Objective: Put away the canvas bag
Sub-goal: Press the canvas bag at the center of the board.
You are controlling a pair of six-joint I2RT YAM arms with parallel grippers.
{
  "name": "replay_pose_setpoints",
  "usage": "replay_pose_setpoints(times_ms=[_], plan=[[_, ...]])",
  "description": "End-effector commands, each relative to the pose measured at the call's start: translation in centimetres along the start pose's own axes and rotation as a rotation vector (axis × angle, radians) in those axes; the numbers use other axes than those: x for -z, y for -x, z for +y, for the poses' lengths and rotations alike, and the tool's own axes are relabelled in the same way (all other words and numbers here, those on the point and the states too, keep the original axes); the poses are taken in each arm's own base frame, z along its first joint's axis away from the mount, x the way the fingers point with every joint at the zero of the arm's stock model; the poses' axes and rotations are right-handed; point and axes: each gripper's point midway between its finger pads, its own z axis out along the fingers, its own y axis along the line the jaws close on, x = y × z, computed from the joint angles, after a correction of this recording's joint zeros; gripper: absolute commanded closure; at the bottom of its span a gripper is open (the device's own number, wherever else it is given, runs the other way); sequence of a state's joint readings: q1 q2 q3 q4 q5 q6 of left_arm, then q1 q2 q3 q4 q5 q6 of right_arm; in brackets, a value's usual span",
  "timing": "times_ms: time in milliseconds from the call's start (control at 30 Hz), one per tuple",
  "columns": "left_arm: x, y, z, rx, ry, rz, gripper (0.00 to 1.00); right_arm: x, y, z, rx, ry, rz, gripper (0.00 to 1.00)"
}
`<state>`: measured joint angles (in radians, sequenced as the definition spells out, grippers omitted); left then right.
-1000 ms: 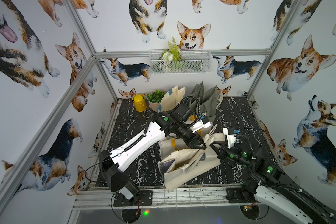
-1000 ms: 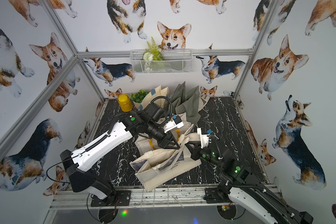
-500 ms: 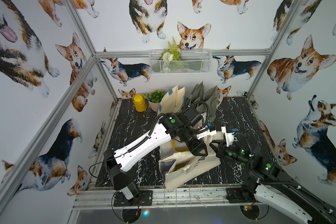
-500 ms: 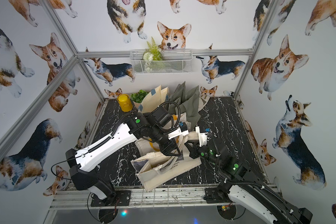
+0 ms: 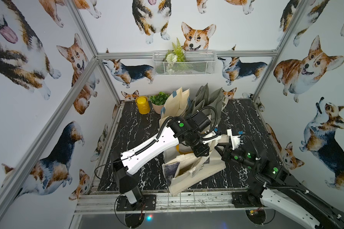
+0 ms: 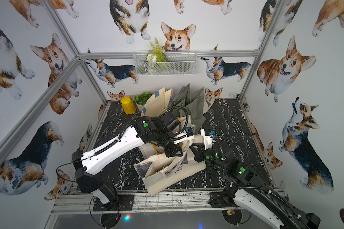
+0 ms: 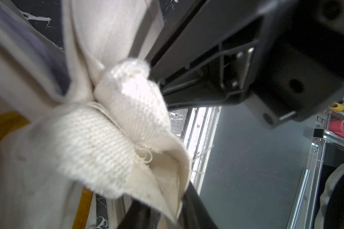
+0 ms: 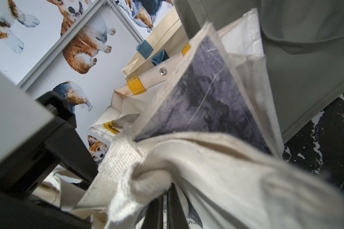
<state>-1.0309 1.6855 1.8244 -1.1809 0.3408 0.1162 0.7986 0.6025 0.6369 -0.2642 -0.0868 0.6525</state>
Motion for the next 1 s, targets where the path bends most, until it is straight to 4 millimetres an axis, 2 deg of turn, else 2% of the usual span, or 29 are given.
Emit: replay_pose_setpoints(times_ms=[0, 167, 233, 267, 300, 367, 433, 600, 767, 867, 967], plan=[[0.3, 0.0, 0.8, -0.045, 0.054, -0.003, 0.86, 1.0, 0.1, -0.4, 0.027, -0.036, -0.003, 1.0], [1.0, 0.9, 0.5, -0.061, 0.048, -0.043, 0.92, 2.5, -0.5, -1.5, 0.052, -0.084, 0.005, 0.99], [1.3, 1.1, 0.3, -0.064, 0.046, -0.055, 0.96, 2.9, -0.7, -1.5, 0.057, -0.082, 0.009, 0.93], [1.2, 1.2, 0.3, -0.068, 0.044, -0.057, 0.98, 3.2, -0.6, -1.5, 0.067, -0.085, 0.01, 0.86], [1.2, 1.1, 0.3, -0.076, 0.042, -0.054, 1.0, 3.6, -0.6, -1.4, 0.083, -0.088, 0.012, 0.74], [2.5, 0.9, -0.3, -0.114, 0.039, -0.082, 1.0, 4.4, -0.4, -1.4, 0.125, -0.094, 0.016, 0.55], [2.9, 0.5, -0.6, -0.146, 0.034, -0.086, 1.0, 5.6, -0.1, -1.4, 0.169, -0.112, 0.01, 0.42], [4.6, -0.6, -1.2, -0.241, 0.052, -0.126, 1.0, 9.1, 0.6, -1.1, 0.3, -0.123, -0.022, 0.2], [7.2, -0.6, -1.7, -0.32, 0.045, -0.273, 1.0, 10.5, -0.2, 0.7, 0.436, -0.005, -0.016, 0.14], [8.2, -0.9, -2.2, -0.378, 0.036, -0.33, 1.0, 10.6, -0.5, 0.7, 0.519, -0.005, 0.005, 0.11], [9.1, -1.2, -2.7, -0.451, 0.044, -0.375, 1.0, 10.4, -0.7, 2.1, 0.667, 0.065, 0.026, 0.06]])
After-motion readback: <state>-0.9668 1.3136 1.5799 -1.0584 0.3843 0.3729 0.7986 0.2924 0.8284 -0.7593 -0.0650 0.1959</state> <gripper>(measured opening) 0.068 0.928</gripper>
